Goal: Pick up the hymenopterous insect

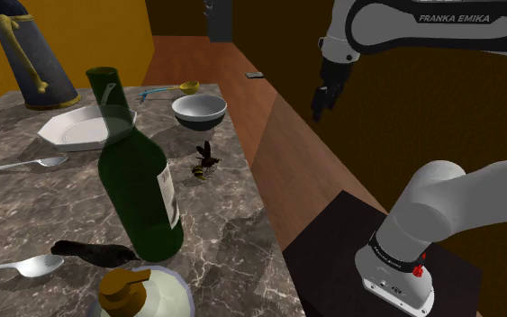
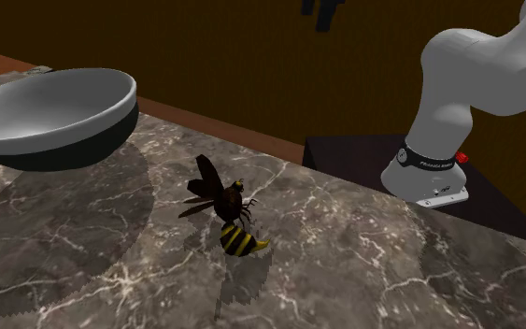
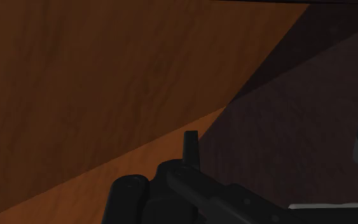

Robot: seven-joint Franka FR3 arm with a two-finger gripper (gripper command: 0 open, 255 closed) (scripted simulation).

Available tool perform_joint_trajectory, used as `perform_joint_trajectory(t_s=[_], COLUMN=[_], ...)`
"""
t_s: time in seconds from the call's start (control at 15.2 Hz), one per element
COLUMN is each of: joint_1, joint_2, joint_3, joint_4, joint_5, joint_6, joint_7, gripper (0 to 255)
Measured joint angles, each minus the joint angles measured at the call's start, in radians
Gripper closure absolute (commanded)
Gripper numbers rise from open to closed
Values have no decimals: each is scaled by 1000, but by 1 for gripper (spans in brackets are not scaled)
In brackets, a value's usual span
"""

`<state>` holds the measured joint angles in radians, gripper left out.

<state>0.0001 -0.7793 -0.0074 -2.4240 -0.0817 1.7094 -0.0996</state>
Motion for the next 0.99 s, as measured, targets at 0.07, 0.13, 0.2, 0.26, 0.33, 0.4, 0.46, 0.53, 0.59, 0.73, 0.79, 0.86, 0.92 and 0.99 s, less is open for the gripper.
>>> perform_joint_trajectory(t_s=[0.07, 0.13, 0.2, 0.26, 0.33, 0.4, 0.46, 0.53, 0.59, 0.73, 0.79, 0.86, 0.92, 0.99], joint_1=[0, 3, 6, 9, 15, 20, 24, 29, 33, 37, 38, 39, 38, 37], joint_2=[0, -1, 8, 19, 28, 46, 59, 64, 84, 132, 153, 176, 204, 228], joint_3=[0, 14, 30, 50, 76, 104, 127, 152, 182, 231, 255, 280, 303, 326], joint_4=[0, -2, 0, 1, -2, 7, 11, 16, 23, 56, 72, 87, 106, 121], joint_5=[0, 7, 16, 26, 39, 53, 64, 76, 89, 106, 113, 119, 123, 126], joint_6=[0, -1, 4, 14, 23, 29, 36, 34, 46, 57, 59, 65, 73, 80], joint_7=[0, 17, 40, 69, 104, 142, 175, 210, 250, 321, 356, 391, 426, 460], gripper=[0, 0, 0, 0, 0, 0, 0, 0, 0, 0, 0, 0, 0, 0])
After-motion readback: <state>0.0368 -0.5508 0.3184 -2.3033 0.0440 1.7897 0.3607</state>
